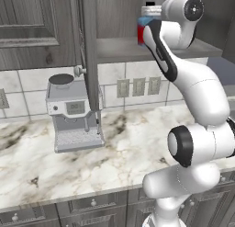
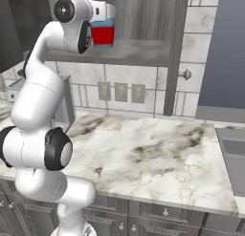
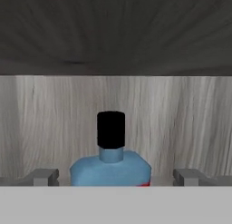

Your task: Get the candle and the liquor from the cabinet and move them to the dining counter.

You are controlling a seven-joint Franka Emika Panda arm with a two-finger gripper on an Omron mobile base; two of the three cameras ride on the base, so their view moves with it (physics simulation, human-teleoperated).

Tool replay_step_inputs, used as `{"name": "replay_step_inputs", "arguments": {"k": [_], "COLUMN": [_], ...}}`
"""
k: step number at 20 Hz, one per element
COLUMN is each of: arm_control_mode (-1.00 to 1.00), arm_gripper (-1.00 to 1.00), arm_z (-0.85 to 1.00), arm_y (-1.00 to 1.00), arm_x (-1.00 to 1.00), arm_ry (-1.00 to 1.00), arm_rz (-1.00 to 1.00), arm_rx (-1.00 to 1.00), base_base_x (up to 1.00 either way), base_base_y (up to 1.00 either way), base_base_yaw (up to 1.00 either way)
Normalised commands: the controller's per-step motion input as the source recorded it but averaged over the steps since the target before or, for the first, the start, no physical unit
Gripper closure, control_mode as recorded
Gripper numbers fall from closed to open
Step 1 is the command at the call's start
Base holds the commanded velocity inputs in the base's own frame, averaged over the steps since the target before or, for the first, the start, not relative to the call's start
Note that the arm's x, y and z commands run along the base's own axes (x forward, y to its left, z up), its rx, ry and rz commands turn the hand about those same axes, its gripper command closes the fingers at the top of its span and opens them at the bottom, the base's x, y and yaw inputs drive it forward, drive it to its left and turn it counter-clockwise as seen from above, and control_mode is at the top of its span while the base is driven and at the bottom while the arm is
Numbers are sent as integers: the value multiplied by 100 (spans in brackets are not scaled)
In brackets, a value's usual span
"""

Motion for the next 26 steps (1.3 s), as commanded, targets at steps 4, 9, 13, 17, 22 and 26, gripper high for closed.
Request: {"name": "replay_step_inputs", "arguments": {"k": [4, 9, 13, 17, 22, 26], "arm_control_mode": [-100, -100, -100, -100, -100, -100], "arm_gripper": [-100, -100, -100, -100, -100, -100], "arm_z": [-4, 0, 0, 0, 0, 0], "arm_y": [0, 0, 0, 0, 0, 0], "arm_x": [15, 25, 33, 38, 36, 23], "arm_ry": [0, 0, 0, 0, 0, 0], "arm_rz": [0, 0, 0, 0, 0, 0], "arm_rx": [0, 0, 0, 0, 0, 0], "base_base_x": [0, 0, 0, 0, 0, 0], "base_base_y": [0, 0, 0, 0, 0, 0], "base_base_yaw": [0, 0, 0, 0, 0, 0]}}
